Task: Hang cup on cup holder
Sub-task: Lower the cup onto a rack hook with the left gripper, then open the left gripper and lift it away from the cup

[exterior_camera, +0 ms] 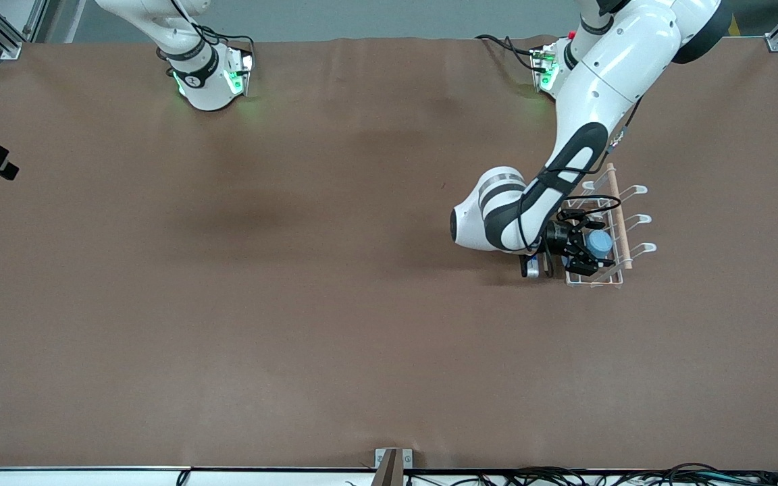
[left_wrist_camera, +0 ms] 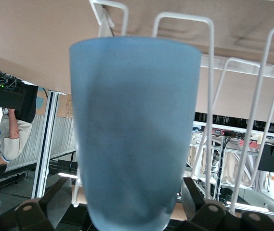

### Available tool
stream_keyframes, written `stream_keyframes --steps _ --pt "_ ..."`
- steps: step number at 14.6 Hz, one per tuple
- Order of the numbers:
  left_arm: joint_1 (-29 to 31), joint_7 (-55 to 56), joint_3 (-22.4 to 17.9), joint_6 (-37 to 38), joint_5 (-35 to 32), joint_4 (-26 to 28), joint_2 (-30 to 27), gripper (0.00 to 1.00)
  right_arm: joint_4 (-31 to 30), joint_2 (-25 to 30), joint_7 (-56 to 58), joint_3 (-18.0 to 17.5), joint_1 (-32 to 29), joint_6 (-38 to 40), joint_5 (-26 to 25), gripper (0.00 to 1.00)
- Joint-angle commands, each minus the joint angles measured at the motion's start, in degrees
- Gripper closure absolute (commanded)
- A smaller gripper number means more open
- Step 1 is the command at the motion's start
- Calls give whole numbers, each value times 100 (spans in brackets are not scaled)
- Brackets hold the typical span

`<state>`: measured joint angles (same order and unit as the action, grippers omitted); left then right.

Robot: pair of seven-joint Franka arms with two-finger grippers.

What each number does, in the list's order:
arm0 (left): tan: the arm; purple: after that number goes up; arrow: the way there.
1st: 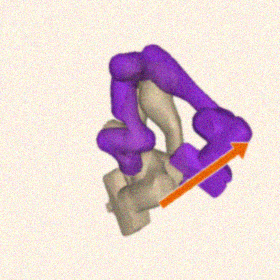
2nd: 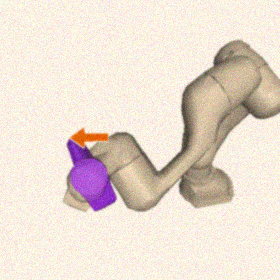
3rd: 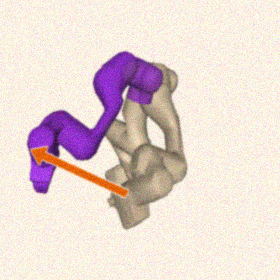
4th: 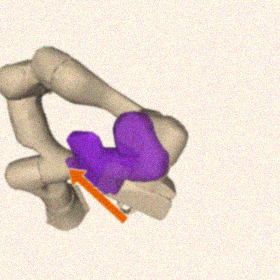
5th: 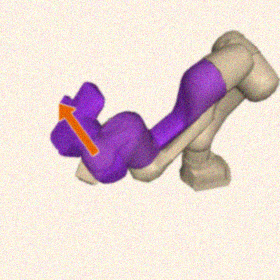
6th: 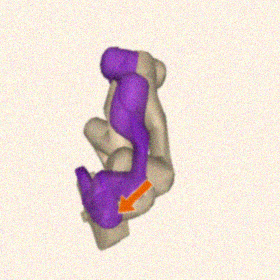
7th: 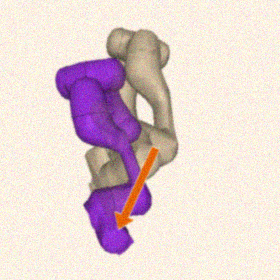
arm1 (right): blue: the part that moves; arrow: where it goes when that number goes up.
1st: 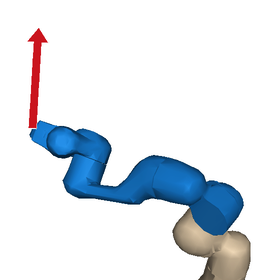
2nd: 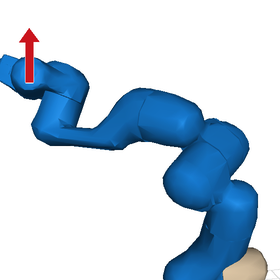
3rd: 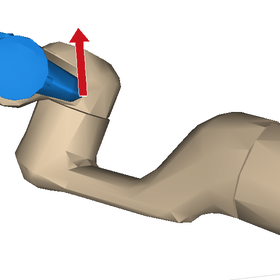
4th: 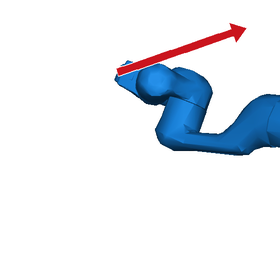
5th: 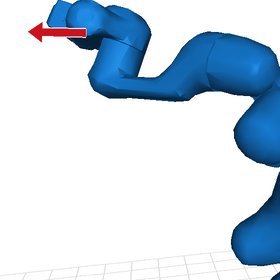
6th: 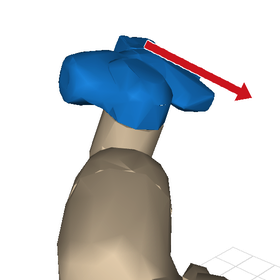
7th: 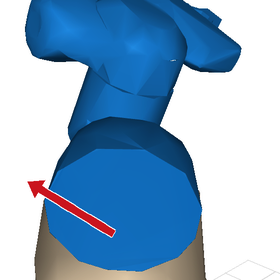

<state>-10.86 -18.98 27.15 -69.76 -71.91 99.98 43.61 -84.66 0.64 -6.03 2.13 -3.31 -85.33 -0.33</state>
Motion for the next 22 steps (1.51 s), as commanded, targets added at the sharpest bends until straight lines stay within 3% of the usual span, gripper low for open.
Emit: stream_keyframes --steps 1,6,9,14,19,22 --pt "-39 -88 -8 85 229 -311 -107 0 64 -20 -39 6 -3 69 68 0" --pt "-30 -203 9 103 651 -470 -467 0 64 -20 -39 6 -3 69 68 0" --pt "5 -211 1 103 1160 -1128 -625 0 64 -20 -30 6 -3 69 59 0" --pt "189 -89 -104 94 2100 -1727 -1108 0 64 -20 -30 6 -3 69 68 0" --pt "225 280 -1166 -414 3962 -2114 -1968 0 64 -20 -21 6 -3 69 42 0" --pt "435 675 -1510 -766 5026 -2105 -2479 0 64 -20 -21 6 -3 69 33 0"
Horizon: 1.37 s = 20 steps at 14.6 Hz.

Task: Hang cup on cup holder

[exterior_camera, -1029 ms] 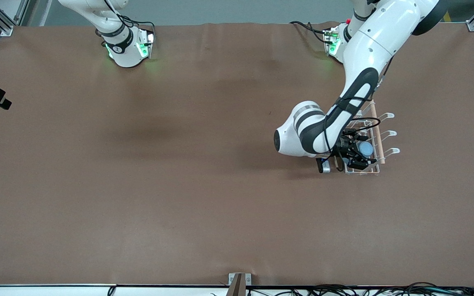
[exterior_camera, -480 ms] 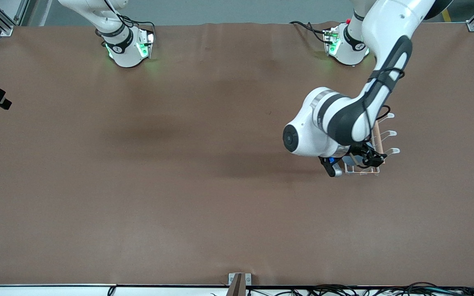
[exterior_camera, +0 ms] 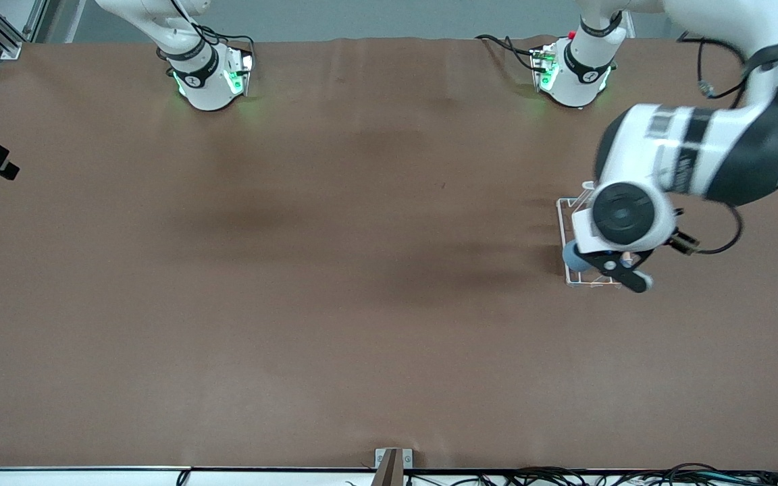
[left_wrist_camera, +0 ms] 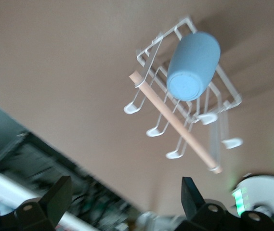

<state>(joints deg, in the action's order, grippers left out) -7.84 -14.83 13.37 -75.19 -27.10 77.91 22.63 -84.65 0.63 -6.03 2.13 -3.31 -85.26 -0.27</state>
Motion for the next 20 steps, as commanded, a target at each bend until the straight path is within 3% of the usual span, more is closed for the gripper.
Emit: stream_keyframes --steps 1,3,9,13,16,20 --pt "246 288 -142 -355 757 119 -574 0 62 -19 -21 6 -3 62 27 0" --pt "414 314 -142 -409 1074 137 -873 0 62 -19 -21 6 6 62 19 0" --pt "397 954 -888 -620 2128 154 -1849 0 62 -19 -21 6 -3 62 19 0" --pt "406 1342 -1073 -619 2385 382 -2385 0 71 -19 -21 6 6 53 19 0" --pt "406 1561 -1389 -628 2745 514 -2527 0 71 -19 -21 6 -3 53 19 0" --pt "406 1685 -1399 -734 2790 707 -2596 0 62 -19 -21 6 -3 62 19 0"
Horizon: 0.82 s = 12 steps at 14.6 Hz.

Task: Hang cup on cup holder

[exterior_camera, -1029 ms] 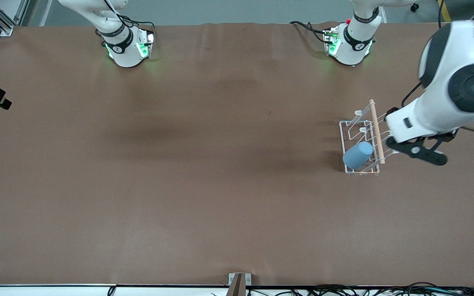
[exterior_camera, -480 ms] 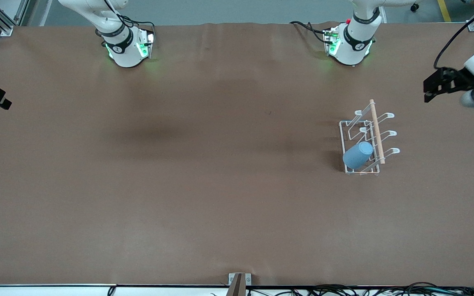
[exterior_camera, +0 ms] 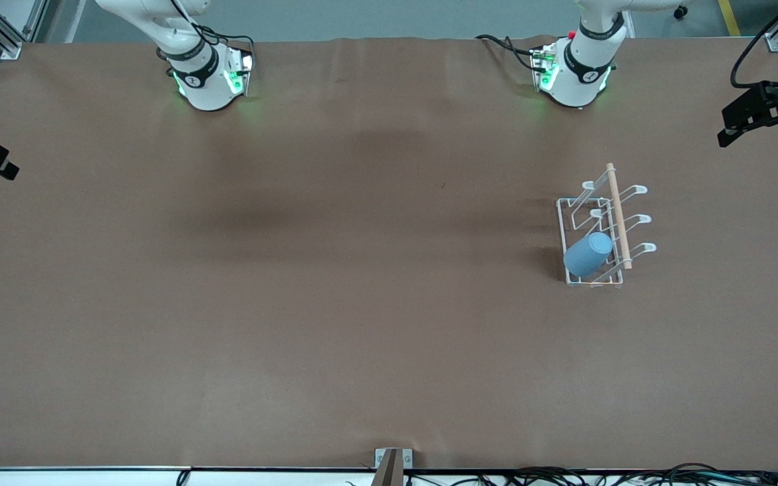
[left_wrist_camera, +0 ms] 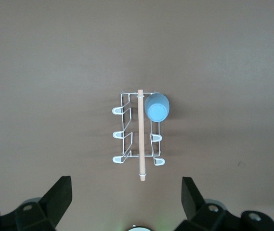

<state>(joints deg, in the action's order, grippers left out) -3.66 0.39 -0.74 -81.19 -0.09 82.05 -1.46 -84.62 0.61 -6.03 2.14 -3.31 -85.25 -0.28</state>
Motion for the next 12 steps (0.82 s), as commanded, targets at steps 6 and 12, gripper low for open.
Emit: stream_keyframes --steps 6,12 --pt "6 285 65 -284 9 461 -180 0 60 -17 -21 6 -3 52 19 0" --pt "15 347 65 -354 88 136 207 0 51 -17 -21 6 -11 61 19 0"
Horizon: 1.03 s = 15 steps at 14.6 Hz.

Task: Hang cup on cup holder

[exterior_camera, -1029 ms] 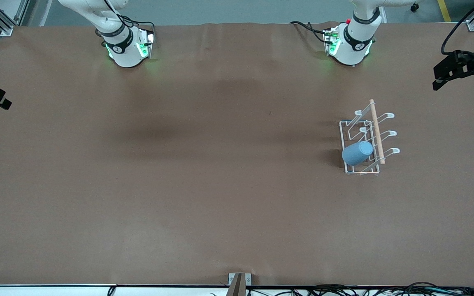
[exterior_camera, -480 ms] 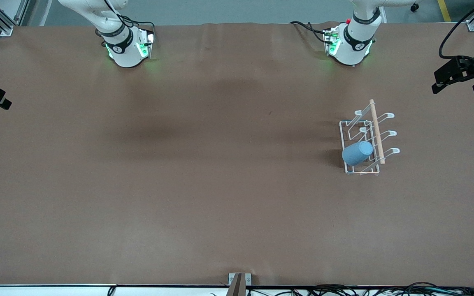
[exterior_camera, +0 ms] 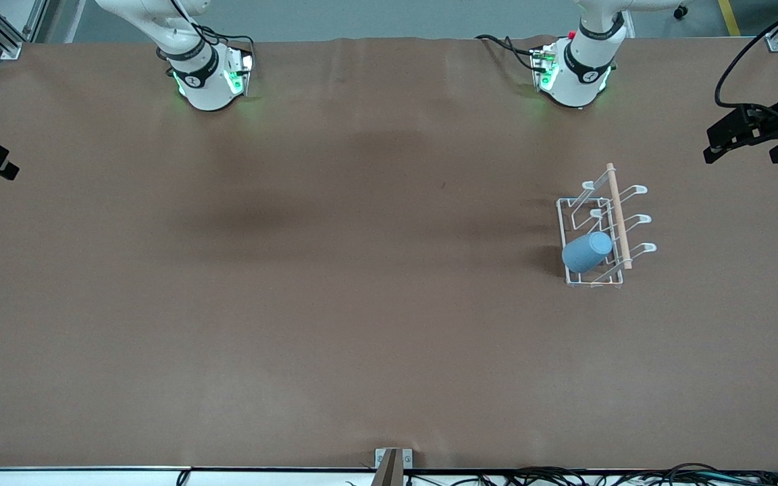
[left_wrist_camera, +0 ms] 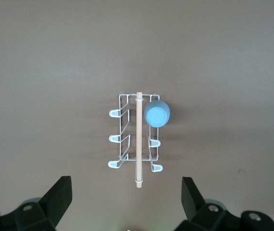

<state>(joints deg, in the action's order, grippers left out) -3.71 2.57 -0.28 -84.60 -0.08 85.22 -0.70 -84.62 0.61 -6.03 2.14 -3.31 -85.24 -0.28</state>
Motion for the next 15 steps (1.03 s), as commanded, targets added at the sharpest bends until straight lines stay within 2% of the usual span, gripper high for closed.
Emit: stream_keyframes --steps 1,5,10,13,15 --pt "11 199 19 -135 95 -155 114 1 51 -17 -21 6 -11 60 19 0" --pt "28 296 116 -469 96 -119 114 1 42 -17 -21 6 -11 60 19 0" --pt "28 253 221 -444 139 -75 105 1 42 -17 -4 6 -11 60 10 0" --pt "37 182 204 -347 298 -40 88 2 51 -17 697 6 6 60 -60 0" --pt "37 173 195 -347 289 -31 88 2 51 -17 699 6 -11 60 -60 0"
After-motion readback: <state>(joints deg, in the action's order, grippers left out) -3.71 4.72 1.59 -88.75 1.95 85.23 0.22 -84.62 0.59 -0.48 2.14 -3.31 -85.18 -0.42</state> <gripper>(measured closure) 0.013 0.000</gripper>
